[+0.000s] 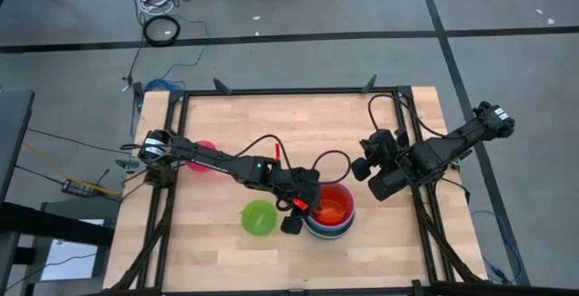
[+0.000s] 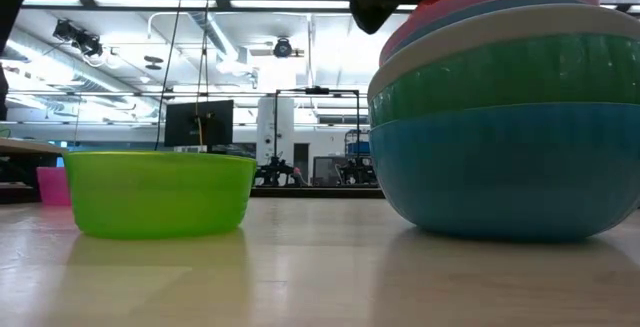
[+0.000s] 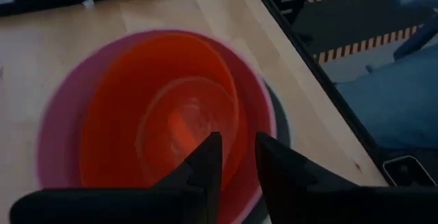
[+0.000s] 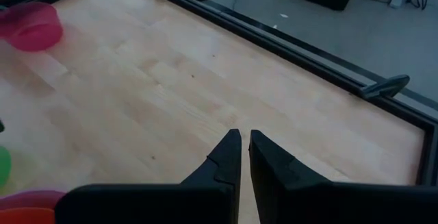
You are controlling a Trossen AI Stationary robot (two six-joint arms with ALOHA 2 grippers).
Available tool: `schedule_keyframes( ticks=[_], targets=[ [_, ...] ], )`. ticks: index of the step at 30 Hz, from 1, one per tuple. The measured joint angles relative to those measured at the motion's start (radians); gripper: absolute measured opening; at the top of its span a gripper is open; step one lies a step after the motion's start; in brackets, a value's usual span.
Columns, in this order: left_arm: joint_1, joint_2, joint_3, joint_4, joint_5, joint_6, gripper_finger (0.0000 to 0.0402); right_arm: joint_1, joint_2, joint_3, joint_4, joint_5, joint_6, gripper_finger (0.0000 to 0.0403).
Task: Nest bowls inside each other
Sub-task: Stack the orange bowl on top of the violet bowl, then stack the green bowl on top of the orange bowl
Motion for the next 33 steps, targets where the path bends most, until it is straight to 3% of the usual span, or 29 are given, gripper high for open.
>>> schedule_keyframes(
  ticks=[5, 12, 15, 19, 21, 28, 33],
  targets=[
    [0.004, 0.017, 0.001, 0.008, 0.088, -0.04, 0.0097, 0.0, 0.0, 0.0, 0.001, 0.0, 0.0, 0.002],
    [0.006, 0.007, 0.025, -0.052, 0.1, -0.052, 0.0097, 0.0, 0.0, 0.0, 0.003, 0.0, 0.0, 0.002],
    [0.008, -0.041, 0.096, -0.255, 0.089, -0.038, 0.0097, 0.0, 0.0, 0.0, 0.003, -0.003, -0.002, 0.002],
    [0.001, -0.143, 0.161, -0.624, -0.083, -0.041, 0.0097, 0.001, 0.0, 0.0, 0.002, -0.031, -0.008, 0.002],
    [-0.007, -0.191, 0.151, -0.725, -0.128, -0.067, 0.0097, 0.008, 0.0, 0.0, 0.003, -0.035, -0.008, 0.0021],
    [-0.058, -0.35, -0.081, -0.846, -0.129, -0.101, 0.0097, 0.027, 0.0, 0.0, 0.007, -0.027, 0.009, 0.0021],
    [-0.067, -0.435, -0.317, -0.703, -0.143, -0.179, 0.0097, 0.035, 0.0, 0.0, 0.019, -0.027, 0.011, 0.0021]
  ],
)
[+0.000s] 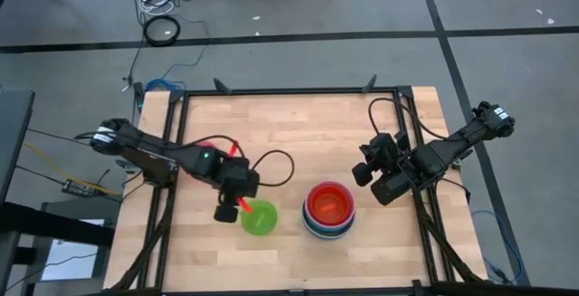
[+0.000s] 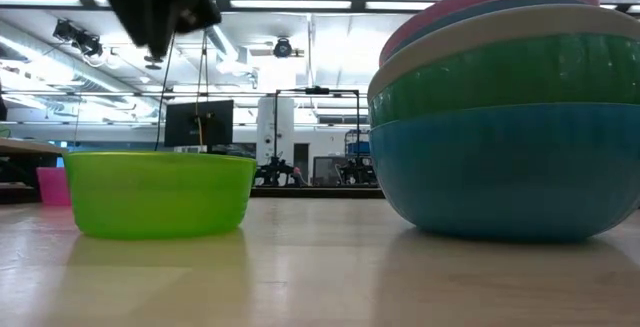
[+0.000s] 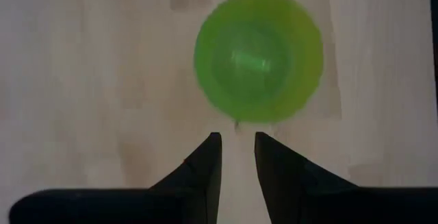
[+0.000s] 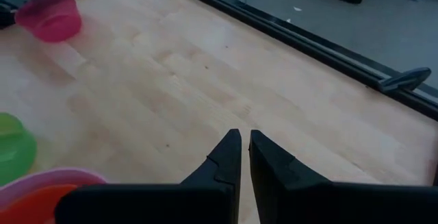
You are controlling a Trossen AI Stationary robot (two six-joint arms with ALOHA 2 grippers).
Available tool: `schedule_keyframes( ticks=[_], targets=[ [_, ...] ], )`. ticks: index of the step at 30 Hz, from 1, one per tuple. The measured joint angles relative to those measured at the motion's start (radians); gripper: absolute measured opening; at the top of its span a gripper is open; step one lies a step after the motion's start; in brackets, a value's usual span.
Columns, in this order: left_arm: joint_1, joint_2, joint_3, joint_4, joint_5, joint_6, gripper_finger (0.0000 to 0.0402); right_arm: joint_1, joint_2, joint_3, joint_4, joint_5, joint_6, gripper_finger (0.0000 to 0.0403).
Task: Nest bowls inside each other
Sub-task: Stack the green bowl on top of the orange bowl
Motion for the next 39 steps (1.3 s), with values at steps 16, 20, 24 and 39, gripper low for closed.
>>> schedule_keyframes(
  ticks=[16, 20, 24, 39],
  targets=[
    [-0.018, 0.009, -0.246, 0.313, -0.129, -0.438, 0.0097, -0.003, 0.0, 0.0, 0.003, 0.001, 0.001, 0.002],
    [-0.022, 0.009, -0.246, 0.348, -0.119, -0.472, 0.0097, -0.003, 0.0, 0.0, 0.005, 0.001, 0.001, 0.002],
    [-0.023, 0.009, -0.246, 0.362, -0.118, -0.507, 0.0097, -0.003, 0.0, 0.0, 0.005, 0.001, 0.001, 0.0021],
    [-0.045, 0.009, -0.312, 0.389, -0.135, -0.527, 0.0097, -0.003, 0.0, 0.0, 0.006, 0.001, 0.0, 0.002]
  ],
)
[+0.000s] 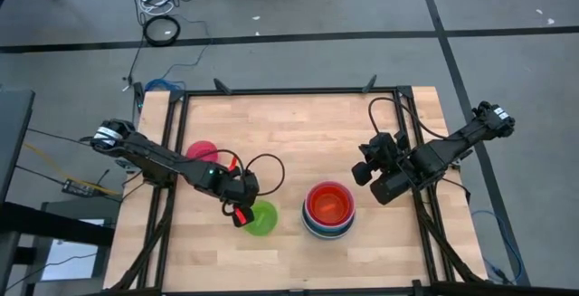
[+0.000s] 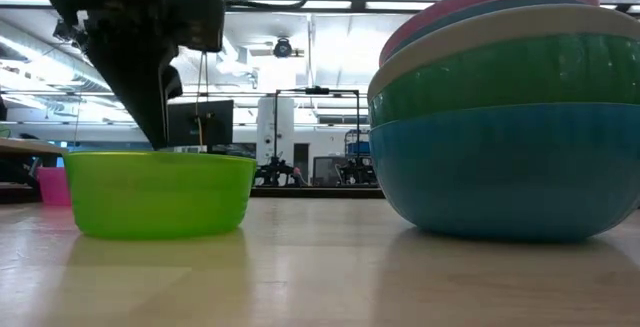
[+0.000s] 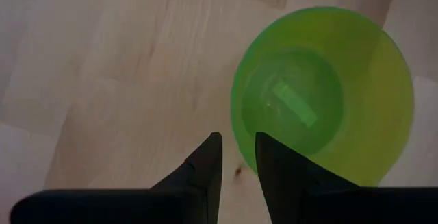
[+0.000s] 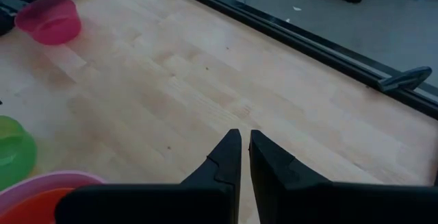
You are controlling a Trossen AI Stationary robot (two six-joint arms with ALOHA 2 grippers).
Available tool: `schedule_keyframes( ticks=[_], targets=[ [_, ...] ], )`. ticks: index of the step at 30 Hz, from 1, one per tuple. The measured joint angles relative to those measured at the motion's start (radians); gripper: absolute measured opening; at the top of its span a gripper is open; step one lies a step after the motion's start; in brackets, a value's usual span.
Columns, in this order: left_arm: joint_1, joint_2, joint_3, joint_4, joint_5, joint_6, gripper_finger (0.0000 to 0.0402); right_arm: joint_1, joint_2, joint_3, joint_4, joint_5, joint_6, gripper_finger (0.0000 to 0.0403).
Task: Nest bowls inside each other
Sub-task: Stack the green bowl on top of the orange bowl
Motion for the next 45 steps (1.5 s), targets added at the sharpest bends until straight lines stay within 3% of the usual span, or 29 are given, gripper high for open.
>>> schedule_keyframes(
  ticks=[21, 32, 34, 38, 45],
  targets=[
    [0.0, 0.004, -0.07, 0.125, 0.017, -0.016, 0.0097, 0.0, 0.0, 0.0, 0.001, 0.0, -0.001, 0.002],
    [-0.01, 0.131, -0.07, 0.172, 0.034, 0.002, 0.0095, 0.0, 0.0, 0.0, 0.003, 0.0, -0.002, 0.002],
    [-0.011, 0.141, -0.07, 0.185, 0.037, 0.015, 0.008, 0.0, 0.0, 0.0, 0.003, 0.0, -0.003, 0.002],
    [-0.011, 0.14, -0.06, 0.186, 0.053, 0.059, 0.0013, 0.0, 0.0, 0.0, 0.003, 0.0, -0.007, 0.002],
    [0.02, 0.136, 0.123, 0.15, -0.031, 0.215, 0.0005, 0.0, 0.0, 0.0, -0.013, 0.0, -0.01, 0.002]
  ],
)
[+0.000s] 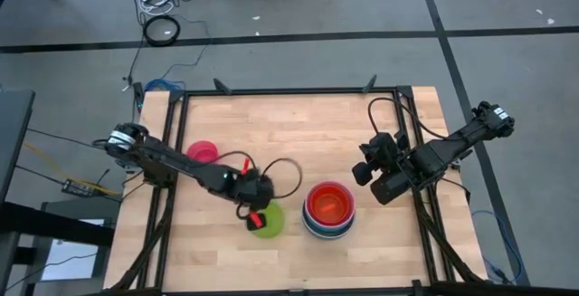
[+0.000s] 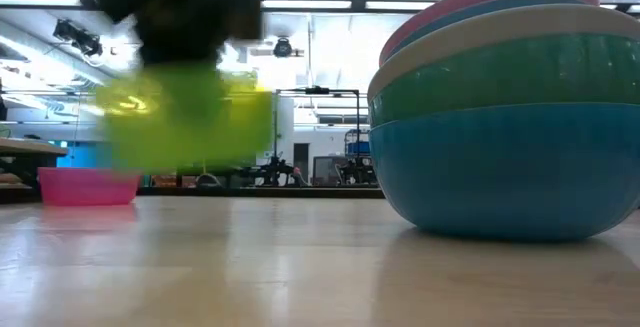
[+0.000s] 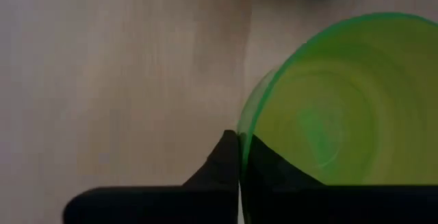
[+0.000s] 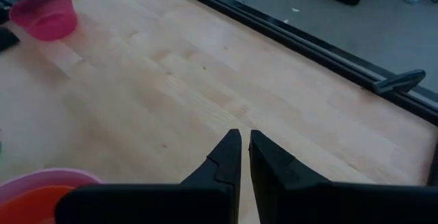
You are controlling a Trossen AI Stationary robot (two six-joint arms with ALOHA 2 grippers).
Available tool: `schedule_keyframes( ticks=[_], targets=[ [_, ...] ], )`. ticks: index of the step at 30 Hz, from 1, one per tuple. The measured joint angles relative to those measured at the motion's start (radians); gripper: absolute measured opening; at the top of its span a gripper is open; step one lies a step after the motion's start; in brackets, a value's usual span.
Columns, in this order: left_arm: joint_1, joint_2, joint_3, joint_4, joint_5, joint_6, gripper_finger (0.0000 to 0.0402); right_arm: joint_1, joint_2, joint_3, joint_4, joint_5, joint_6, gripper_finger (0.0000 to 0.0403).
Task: Nest bowls inside each other
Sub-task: Stack the green bowl on top of the orange bowl
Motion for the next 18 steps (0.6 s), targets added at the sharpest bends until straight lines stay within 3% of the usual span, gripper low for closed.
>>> schedule_keyframes(
  ticks=[4, 9, 15, 18],
  targets=[
    [0.05, -0.002, 0.199, 0.006, -0.075, 0.192, 0.0004, 0.0, 0.0, 0.0, -0.01, 0.003, 0.006, 0.002],
    [0.117, 0.0, 0.408, 0.009, -0.086, 0.361, 0.0002, 0.0, 0.0, 0.0, -0.022, 0.004, 0.007, 0.002],
    [0.153, 0.126, 0.447, 0.047, 0.055, 0.376, 0.0002, 0.0, 0.0, 0.0, -0.04, 0.003, 0.008, 0.002],
    [0.154, 0.186, 0.446, 0.143, 0.115, 0.372, 0.0002, 0.0, 0.0, 0.0, -0.045, -0.005, 0.012, 0.002]
  ],
)
